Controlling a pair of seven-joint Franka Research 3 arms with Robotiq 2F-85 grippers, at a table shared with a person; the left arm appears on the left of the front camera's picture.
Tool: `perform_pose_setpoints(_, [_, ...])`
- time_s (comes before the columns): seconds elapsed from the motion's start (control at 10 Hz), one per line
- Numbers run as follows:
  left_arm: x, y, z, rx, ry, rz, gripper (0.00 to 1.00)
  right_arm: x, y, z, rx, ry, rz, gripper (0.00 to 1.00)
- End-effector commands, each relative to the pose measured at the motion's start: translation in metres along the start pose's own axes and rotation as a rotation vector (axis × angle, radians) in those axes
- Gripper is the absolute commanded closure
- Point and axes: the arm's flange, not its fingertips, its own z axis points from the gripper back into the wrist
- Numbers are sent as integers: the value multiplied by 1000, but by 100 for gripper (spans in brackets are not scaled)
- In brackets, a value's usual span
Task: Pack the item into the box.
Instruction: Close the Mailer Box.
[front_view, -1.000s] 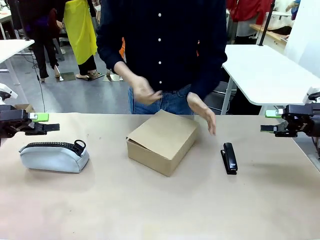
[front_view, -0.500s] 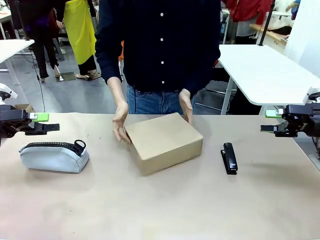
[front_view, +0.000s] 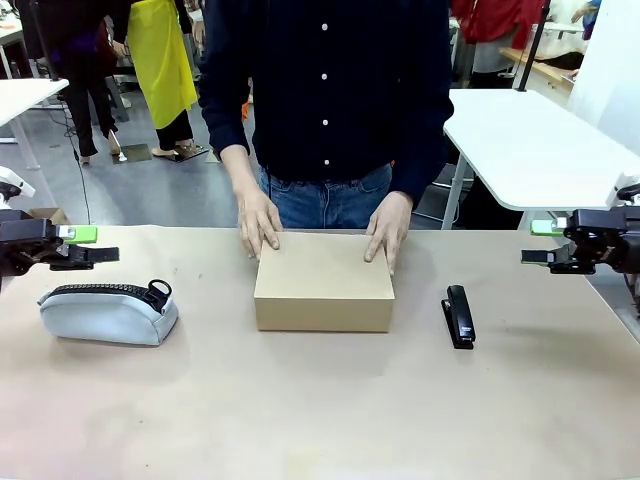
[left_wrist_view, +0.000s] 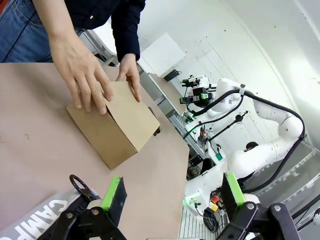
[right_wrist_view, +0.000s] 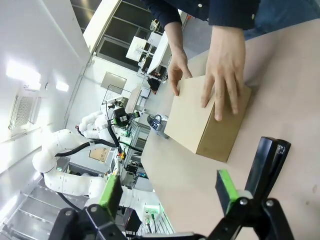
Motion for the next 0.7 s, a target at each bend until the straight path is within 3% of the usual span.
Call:
perform_pose_setpoints(0.0, [-2, -2, 3, -2, 12, -15, 0, 1, 2, 1, -12, -8, 9, 0])
perform_pose_setpoints(0.6, [-2, -2, 3, -2, 12, -15, 0, 1, 2, 1, -12, -8, 9, 0])
